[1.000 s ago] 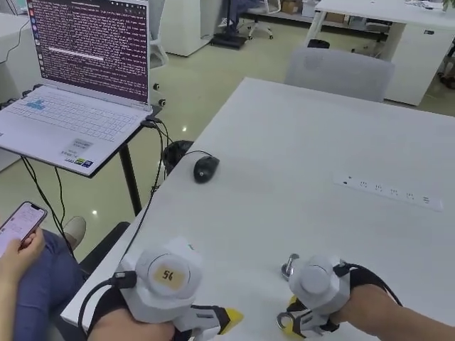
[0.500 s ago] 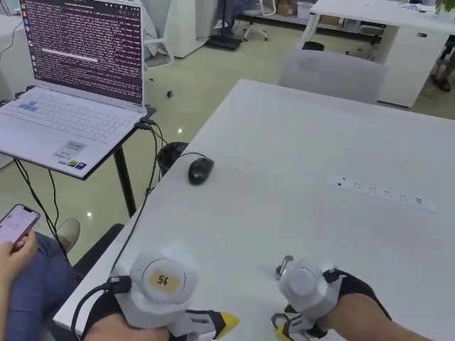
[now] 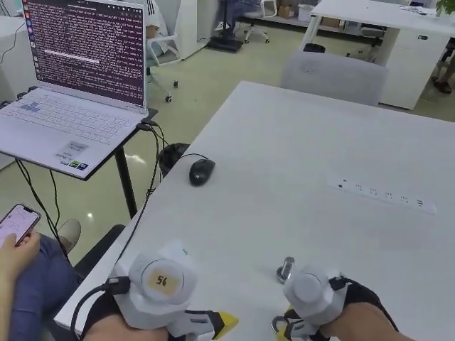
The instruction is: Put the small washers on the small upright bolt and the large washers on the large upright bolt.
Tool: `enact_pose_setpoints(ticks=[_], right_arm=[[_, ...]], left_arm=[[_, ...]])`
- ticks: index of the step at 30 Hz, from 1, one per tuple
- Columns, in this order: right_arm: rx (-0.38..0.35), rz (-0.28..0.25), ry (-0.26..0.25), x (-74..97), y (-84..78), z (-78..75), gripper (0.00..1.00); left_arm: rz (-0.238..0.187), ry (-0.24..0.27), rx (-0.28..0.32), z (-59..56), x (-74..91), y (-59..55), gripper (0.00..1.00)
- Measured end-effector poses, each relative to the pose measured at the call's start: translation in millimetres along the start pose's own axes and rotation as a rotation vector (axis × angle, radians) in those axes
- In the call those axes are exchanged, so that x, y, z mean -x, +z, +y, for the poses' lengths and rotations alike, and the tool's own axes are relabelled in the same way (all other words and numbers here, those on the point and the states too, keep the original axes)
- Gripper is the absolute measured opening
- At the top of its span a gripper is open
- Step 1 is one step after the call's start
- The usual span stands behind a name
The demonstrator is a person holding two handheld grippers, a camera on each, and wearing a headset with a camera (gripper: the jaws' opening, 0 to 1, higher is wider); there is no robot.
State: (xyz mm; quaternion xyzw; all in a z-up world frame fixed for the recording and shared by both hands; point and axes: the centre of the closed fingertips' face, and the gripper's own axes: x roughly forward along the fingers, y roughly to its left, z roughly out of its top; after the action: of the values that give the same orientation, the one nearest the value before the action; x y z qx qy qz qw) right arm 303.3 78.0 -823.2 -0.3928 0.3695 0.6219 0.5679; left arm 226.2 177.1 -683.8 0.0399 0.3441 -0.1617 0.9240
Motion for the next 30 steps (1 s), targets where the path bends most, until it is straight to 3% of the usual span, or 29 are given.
enact_pose_setpoints(ticks=[10,16,24,30], right_arm=[[-0.023,-0.024,-0.024,11.2,-2.8,-9.1,0.23],[-0.019,-0.048,-0.060,27.2,2.6,-19.4,0.23],[-0.001,-0.100,-0.141,60.8,29.0,-53.8,0.23],[-0.007,-0.125,-0.170,69.4,45.5,-77.1,0.23]], left_arm=[[0.002,-0.003,-0.003,-1.3,-1.4,0.7,0.58],[0.000,0.000,-0.001,0.4,-1.2,1.4,0.58],[0.001,-0.010,-0.002,-3.0,-3.1,1.6,0.58],[0.000,-0.015,-0.011,-4.8,-4.2,3.2,0.59]])
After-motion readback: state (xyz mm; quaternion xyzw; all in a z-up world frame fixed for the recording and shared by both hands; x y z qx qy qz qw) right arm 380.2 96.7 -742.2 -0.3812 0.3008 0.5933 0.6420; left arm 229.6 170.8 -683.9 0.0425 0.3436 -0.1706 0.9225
